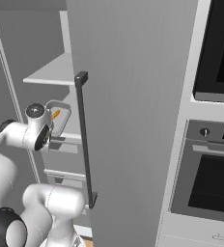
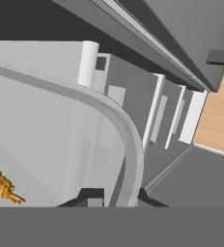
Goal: Take the meat container that has the shrimp and place it on the second highest rack of the freezer. Then take the vegetable container that has the lemons and place it on the highest rack of the freezer.
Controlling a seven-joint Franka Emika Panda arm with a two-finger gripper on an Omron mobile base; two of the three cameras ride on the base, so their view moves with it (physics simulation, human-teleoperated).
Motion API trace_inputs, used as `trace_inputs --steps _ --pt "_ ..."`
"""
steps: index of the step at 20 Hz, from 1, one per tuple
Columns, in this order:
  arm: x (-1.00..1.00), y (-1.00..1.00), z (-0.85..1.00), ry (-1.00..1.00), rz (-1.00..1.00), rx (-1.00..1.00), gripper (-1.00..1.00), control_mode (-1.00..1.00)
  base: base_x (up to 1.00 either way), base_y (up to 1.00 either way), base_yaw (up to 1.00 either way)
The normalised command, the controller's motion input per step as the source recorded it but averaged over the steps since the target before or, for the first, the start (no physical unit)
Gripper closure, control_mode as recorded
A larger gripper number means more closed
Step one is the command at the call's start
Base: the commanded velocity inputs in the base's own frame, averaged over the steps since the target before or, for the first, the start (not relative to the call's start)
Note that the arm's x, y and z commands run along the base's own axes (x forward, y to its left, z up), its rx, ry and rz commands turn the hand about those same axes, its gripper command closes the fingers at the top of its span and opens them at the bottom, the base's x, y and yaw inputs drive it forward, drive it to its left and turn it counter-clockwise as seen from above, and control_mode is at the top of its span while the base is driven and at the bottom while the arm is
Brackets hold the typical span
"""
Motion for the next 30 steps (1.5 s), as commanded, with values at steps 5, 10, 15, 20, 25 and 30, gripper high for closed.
trace_inputs --steps 5,10,15,20,25,30 --pt "0.19 0.0 0.0 0.0 0.0 0.0 1.0 -1.0 0.0 0.0 0.0" --pt "0.3 0.06 0.0 -0.01 0.0 -0.02 1.0 -1.0 0.0 0.0 0.0" --pt "0.42 0.03 -0.01 0.0 0.0 -0.01 1.0 -1.0 0.0 0.0 0.0" --pt "0.46 0.0 -0.01 0.0 0.0 0.0 1.0 -1.0 0.0 0.0 0.0" --pt "0.43 0.02 -0.01 0.0 0.0 -0.01 1.0 -1.0 0.0 0.0 0.0" --pt "0.3 0.11 -0.02 0.0 0.0 -0.02 1.0 -1.0 0.0 0.0 0.0"
